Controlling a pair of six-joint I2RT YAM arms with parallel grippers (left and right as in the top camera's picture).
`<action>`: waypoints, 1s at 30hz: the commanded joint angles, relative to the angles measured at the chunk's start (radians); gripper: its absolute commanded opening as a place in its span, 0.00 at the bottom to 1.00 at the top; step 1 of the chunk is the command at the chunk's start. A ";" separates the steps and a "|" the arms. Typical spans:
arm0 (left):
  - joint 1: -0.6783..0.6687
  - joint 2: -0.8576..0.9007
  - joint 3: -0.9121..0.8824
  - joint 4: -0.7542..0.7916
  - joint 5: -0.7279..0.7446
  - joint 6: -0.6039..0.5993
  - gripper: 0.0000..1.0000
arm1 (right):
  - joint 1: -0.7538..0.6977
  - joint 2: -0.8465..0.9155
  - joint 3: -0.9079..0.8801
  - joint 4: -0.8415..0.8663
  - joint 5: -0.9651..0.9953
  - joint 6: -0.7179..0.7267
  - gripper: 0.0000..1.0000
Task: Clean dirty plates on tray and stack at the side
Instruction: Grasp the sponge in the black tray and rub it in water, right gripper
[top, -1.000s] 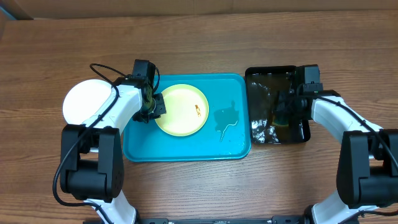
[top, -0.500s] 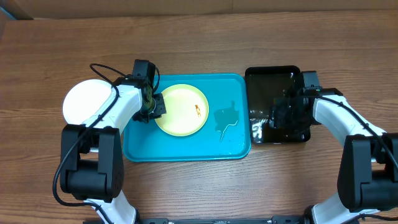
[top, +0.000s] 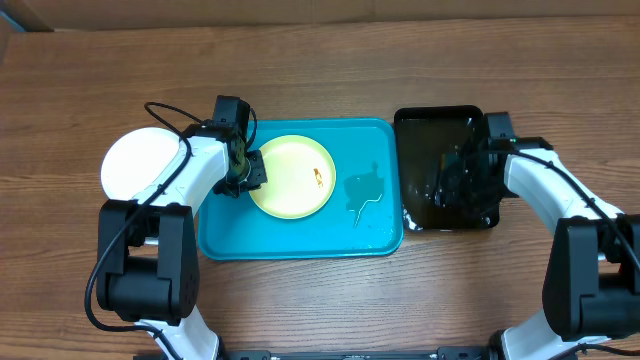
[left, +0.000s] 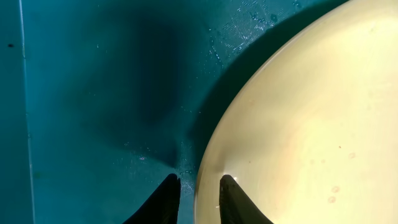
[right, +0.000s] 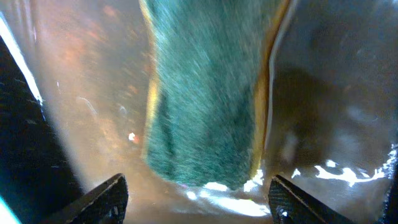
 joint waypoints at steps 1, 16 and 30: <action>-0.008 0.011 -0.006 0.000 -0.003 0.002 0.24 | -0.003 -0.018 0.061 0.027 0.032 -0.001 0.83; -0.008 0.013 -0.007 -0.005 -0.003 0.001 0.21 | -0.002 0.014 0.026 0.171 0.055 -0.001 0.93; -0.008 0.016 -0.051 0.048 -0.003 0.001 0.21 | -0.002 0.041 0.004 0.229 0.090 -0.020 0.69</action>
